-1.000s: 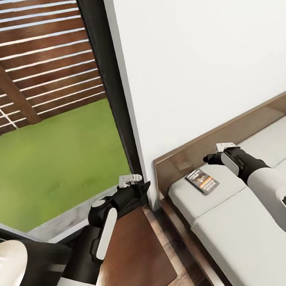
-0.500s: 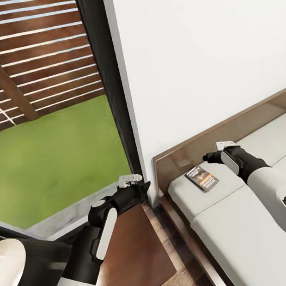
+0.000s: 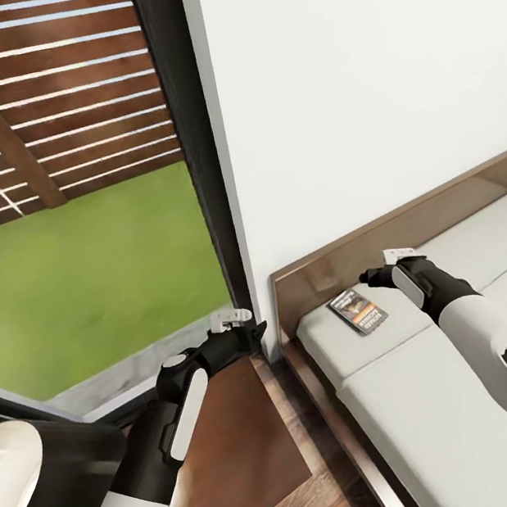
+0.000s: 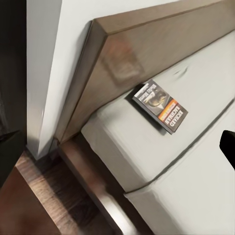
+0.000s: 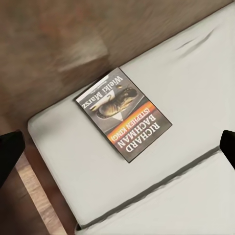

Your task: In the bedroom, move the book from the bed onto either nightstand, and place the two sandals side by side next to the bed.

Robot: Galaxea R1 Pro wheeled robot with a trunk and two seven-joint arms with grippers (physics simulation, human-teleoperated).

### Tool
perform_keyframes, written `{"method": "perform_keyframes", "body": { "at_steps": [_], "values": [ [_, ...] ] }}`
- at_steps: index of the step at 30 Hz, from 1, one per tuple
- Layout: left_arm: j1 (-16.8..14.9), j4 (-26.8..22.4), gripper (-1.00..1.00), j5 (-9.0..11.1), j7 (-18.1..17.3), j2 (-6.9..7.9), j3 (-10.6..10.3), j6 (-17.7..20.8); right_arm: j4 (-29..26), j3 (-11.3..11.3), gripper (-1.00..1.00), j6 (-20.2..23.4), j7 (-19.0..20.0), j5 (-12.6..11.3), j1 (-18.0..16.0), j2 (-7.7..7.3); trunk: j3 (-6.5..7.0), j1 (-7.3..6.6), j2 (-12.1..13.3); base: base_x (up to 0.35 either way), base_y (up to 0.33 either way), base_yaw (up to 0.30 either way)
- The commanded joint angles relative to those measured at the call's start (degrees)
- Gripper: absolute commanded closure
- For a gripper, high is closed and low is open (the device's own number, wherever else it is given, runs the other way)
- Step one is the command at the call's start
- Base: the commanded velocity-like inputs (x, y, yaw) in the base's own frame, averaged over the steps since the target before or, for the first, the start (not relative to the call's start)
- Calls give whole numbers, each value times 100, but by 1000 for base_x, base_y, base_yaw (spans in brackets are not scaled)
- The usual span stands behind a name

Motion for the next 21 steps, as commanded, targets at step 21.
{"method": "perform_keyframes", "body": {
  "at_steps": [21],
  "values": [
    [0, -4, -100, 2, -7, -11, 5, 32, -10, 60, -100, 14, -16, -65, -3, 20, -203, 3, -11, 0, 0, 0]
  ]
}}
